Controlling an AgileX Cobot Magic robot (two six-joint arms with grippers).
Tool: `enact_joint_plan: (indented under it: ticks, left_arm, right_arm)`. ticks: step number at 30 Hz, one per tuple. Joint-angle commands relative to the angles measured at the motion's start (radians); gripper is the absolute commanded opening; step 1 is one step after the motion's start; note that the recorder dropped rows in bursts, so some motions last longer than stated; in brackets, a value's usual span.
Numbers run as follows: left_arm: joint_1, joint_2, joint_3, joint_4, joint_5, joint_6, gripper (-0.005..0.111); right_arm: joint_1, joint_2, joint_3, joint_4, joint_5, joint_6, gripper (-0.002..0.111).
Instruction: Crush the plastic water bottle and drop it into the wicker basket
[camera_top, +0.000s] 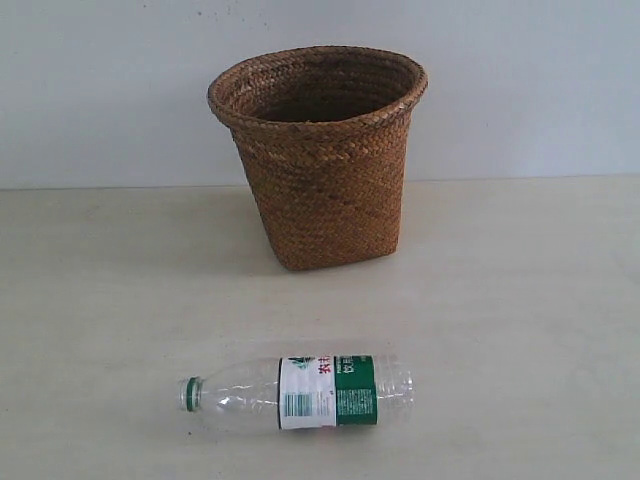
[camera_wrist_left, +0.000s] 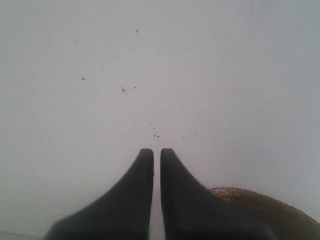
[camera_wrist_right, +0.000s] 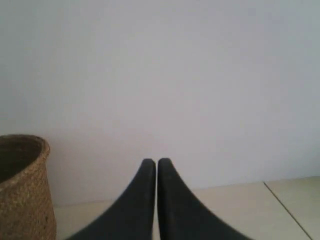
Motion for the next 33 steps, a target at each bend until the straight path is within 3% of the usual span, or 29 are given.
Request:
enact_joint_plan:
  ticks: [1,7,14,19,26,33]
  left_arm:
    - [0.004,0.153,-0.15,0.082,0.169,0.026,0.004]
    - [0.004,0.308,-0.296,0.147,0.384,0.102,0.004]
    - [-0.018,0.433,-0.373,0.109,0.638,0.446,0.004]
    - [-0.09,0.507,-0.393,-0.11,0.764,0.828,0.004]
    - [-0.169,0.585,-0.395,-0.404,0.963,1.334,0.004]
    - [-0.257,0.67,-0.395,-0.446,1.028,1.444,0.004]
  right_arm:
    - [-0.002,0.121,-0.089,-0.008,0.096,-0.062,0.0]
    - [0.01,0.268,-0.196,0.0,0.234,-0.136,0.0]
    - [0.15,0.421,-0.345,0.03,0.497,-0.31,0.0]
    - [0.235,0.533,-0.424,0.155,0.653,-0.459,0.0]
    - [0.343,0.657,-0.466,0.37,0.733,-0.699,0.0]
    - [0.447,0.79,-0.522,0.46,0.835,-0.84,0.0]
